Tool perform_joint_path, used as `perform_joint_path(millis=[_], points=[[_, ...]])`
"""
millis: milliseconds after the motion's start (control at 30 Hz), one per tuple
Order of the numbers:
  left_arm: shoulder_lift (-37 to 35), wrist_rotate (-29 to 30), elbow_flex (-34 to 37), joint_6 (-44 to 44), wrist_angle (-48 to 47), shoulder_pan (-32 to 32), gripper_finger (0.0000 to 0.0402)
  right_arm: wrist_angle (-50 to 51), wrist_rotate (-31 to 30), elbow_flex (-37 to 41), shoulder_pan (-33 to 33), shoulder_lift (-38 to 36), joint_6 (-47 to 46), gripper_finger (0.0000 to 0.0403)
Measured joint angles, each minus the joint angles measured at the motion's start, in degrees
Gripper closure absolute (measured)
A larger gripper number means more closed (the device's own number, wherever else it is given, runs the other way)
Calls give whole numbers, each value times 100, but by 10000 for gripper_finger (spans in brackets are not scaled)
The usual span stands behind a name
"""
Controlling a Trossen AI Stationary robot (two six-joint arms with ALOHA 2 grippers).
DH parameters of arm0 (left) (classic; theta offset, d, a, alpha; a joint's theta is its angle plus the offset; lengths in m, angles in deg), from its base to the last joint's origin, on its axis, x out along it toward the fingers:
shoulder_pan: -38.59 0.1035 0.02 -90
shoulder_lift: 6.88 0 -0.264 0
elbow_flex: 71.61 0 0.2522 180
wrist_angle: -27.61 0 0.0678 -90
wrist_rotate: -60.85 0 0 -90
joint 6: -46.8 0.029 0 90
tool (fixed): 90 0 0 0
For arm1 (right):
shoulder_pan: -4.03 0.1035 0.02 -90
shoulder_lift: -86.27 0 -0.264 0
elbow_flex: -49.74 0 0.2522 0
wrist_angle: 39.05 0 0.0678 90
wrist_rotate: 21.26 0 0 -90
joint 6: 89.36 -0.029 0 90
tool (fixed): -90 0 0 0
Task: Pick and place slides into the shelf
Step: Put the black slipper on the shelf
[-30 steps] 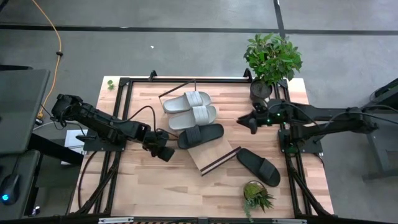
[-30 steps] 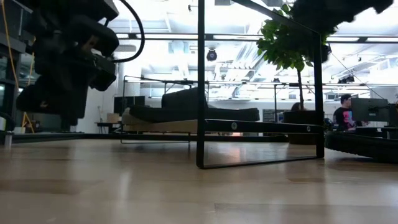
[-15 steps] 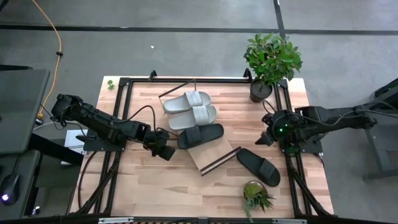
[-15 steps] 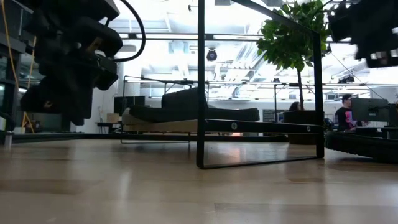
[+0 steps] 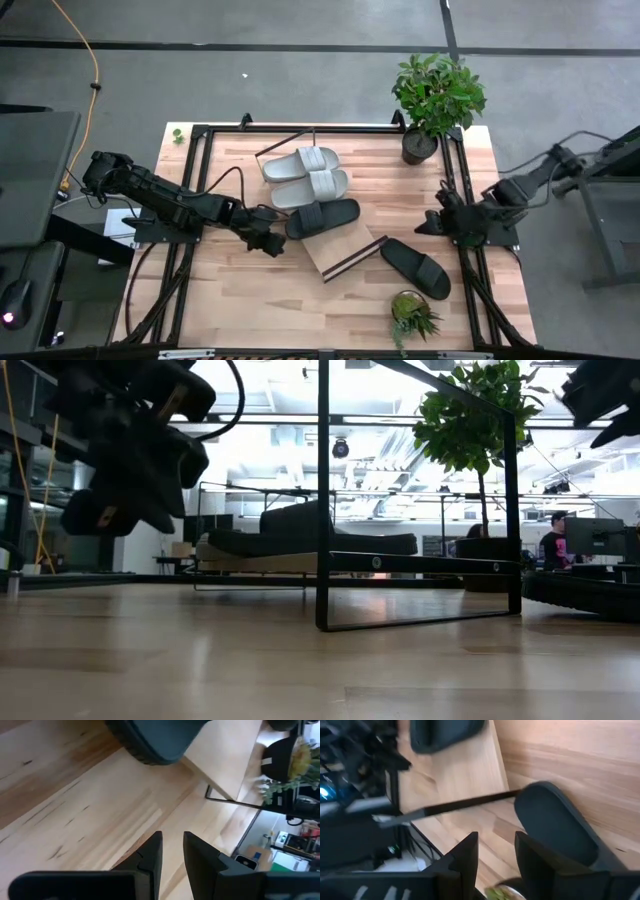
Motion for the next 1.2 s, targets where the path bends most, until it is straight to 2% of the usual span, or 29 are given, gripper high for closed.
perform_joint_path(millis=[200, 333, 433, 533, 667, 933, 1033, 1200], points=[[0, -24, 0, 111, 22, 0, 334, 189, -1365, 0, 1033, 268, -1332, 284], [0, -136, 0, 146, 21, 2, 334, 403, -1880, 0, 1523, 703, -2252, 284], [0, -205, 0, 146, 21, 2, 334, 491, -1994, 0, 1781, 1095, -2829, 284], [0, -307, 0, 174, 22, 2, 334, 433, -1918, 0, 1920, 1488, -3114, 284], [0, -437, 0, 321, 21, 2, 334, 49, -1531, 0, 1932, 1835, -2972, 284], [0, -457, 0, 396, 19, 2, 334, -274, -1050, -2, 1880, 2021, -2588, 284], [0, -464, 0, 478, 9, 2, 334, -22, -717, -209, 1684, 2013, -2050, 284], [0, -522, 0, 502, 9, 2, 334, 1092, -149, -846, 1415, 2017, -1205, 284]])
